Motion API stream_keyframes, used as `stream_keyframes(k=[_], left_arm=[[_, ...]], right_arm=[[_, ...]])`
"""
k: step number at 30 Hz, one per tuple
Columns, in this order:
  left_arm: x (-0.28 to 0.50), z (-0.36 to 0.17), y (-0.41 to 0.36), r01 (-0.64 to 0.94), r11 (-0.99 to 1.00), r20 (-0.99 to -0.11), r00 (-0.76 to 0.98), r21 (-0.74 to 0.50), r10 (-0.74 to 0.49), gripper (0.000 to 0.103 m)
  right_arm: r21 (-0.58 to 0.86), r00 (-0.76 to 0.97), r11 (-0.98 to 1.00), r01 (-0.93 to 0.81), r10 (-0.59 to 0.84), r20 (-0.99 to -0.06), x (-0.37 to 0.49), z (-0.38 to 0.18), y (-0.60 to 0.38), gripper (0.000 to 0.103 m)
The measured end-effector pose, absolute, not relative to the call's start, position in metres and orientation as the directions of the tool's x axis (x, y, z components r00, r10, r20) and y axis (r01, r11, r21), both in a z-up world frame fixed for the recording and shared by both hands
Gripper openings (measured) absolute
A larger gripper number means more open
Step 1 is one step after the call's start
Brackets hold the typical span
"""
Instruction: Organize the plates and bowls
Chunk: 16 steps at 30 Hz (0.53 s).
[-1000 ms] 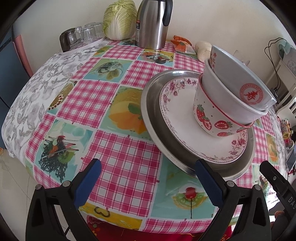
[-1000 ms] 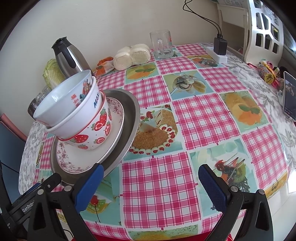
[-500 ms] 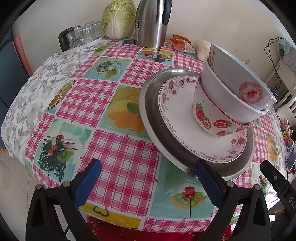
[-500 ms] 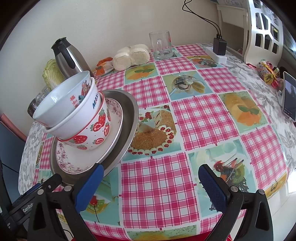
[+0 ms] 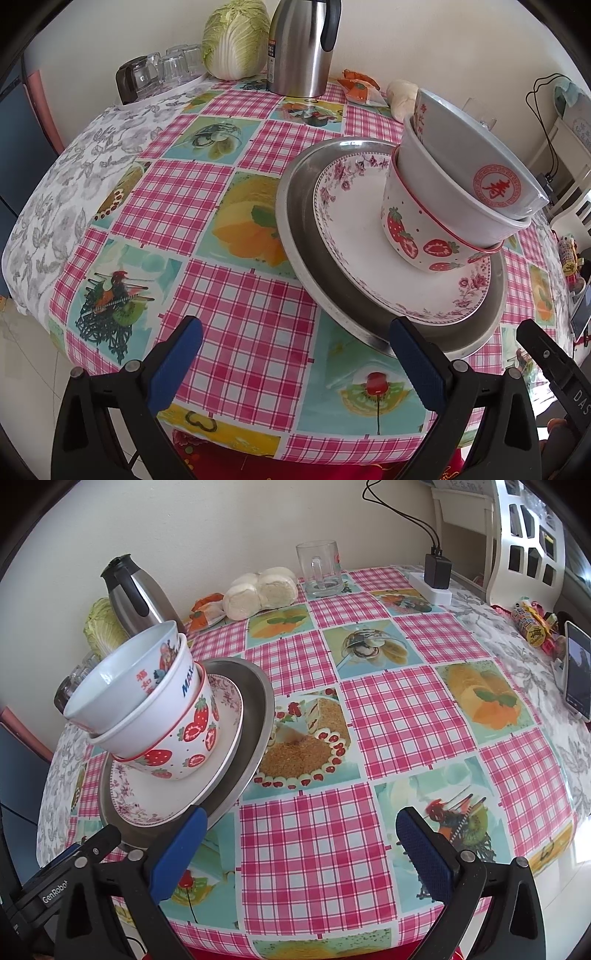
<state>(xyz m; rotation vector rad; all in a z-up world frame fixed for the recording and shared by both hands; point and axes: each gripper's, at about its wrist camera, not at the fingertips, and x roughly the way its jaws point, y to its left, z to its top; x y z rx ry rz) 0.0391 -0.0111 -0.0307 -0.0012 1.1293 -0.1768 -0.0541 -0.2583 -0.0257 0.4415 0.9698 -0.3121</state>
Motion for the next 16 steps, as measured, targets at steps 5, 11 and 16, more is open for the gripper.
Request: stream_keyframes(k=[5, 11, 16], left_arm=[[0.0388, -0.0294, -0.0099, 0.143, 0.985, -0.894, 0.423, -0.094, -0.146, 0.101], [0.0352, -0.0259, -0.01, 0.147, 0.986, -0.884, 0.448, -0.074, -0.133, 0.101], [0.0345, -0.0228, -0.0093, 0.149, 0.986, -0.877, 0.461, -0.074, -0.136, 0.101]], right_arm=[[0.22, 0.531, 0.868, 0.445, -0.059, -0.845, -0.0542, -0.0259, -0.2585, 0.103], [0.22, 0.531, 0.868, 0.445, -0.059, -0.845, -0.0541, -0.0258, -0.2581, 0.103], [0.219, 0.531, 0.868, 0.446, -0.059, -0.845, -0.0539, -0.0257, -0.2578, 0.103]])
